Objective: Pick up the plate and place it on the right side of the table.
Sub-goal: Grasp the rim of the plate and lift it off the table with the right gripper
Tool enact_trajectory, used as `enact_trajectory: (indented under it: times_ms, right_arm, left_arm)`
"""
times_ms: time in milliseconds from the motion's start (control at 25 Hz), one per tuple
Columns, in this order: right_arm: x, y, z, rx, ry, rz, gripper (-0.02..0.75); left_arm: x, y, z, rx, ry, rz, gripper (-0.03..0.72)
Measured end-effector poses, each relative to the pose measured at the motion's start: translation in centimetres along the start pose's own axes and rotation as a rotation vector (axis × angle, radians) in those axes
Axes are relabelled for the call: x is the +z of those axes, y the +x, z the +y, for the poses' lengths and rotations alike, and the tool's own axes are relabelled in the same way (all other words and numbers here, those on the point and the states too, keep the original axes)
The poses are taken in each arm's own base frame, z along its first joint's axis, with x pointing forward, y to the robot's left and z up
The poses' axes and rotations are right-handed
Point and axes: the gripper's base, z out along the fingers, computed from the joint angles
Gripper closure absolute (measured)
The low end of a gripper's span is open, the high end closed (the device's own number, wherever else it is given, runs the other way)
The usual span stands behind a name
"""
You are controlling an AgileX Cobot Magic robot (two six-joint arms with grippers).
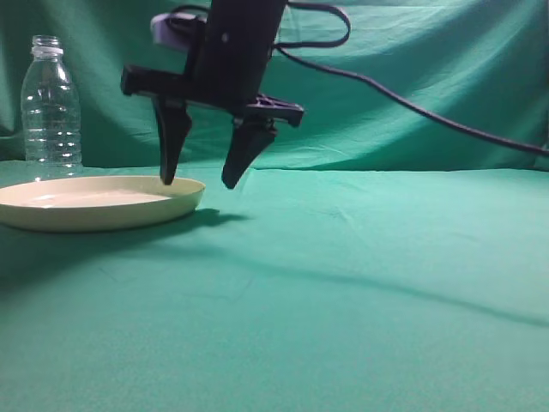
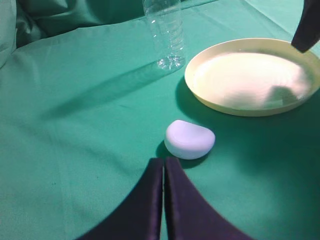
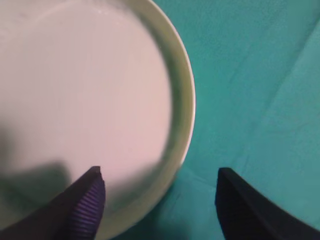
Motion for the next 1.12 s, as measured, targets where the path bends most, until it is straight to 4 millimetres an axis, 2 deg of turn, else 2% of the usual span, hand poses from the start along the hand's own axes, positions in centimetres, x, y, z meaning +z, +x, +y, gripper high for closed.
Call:
enact_trajectory:
  times_ms: [160,440,480,640,720,880,920,1040,1080,1120]
  right_arm:
    - [1.9,0.2,-0.2,-0.028,0.003,0.017,0.302]
    - [3.2,0.2,-0.5,-0.048,0.007,0.008,0.302]
    - [3.4,0.2,-0.5,-0.053,0.007,0.006,0.359]
    - [3.8,0.2,-0.6,-0.078,0.010,0.006,0.360]
    - [3.9,0.2,-0.7,-0.092,0.022,0.006,0.437]
    - [3.9,0.0,-0.7,-0.088,0.026,-0.013,0.656]
    - [3.9,-0.1,-0.7,-0.080,0.025,-0.021,0.676]
    - [3.7,-0.3,-0.8,-0.055,0.039,-0.023,0.660]
    - [3.5,-0.4,-0.8,-0.049,0.054,-0.017,0.701]
    - [3.2,-0.5,-0.9,-0.049,0.077,-0.008,0.686]
  left_arm:
    - [0.0,0.0,0.0,0.000,0.000,0.000,0.688]
    - [0.0,0.0,0.0,0.000,0.000,0.000,0.688]
    - [0.0,0.0,0.0,0.000,0.000,0.000,0.688]
    - [0.0,0.0,0.0,0.000,0.000,0.000,0.688]
    - [0.0,0.0,0.0,0.000,0.000,0.000,0.688]
    - [0.0,0.0,0.0,0.000,0.000,0.000,0.688]
    - [0.0,0.0,0.0,0.000,0.000,0.000,0.688]
    - [0.0,0.0,0.0,0.000,0.000,0.000,0.688]
    - [0.0,0.0,0.0,0.000,0.000,0.000,0.688]
    - [0.0,0.0,0.0,0.000,0.000,0.000,0.688]
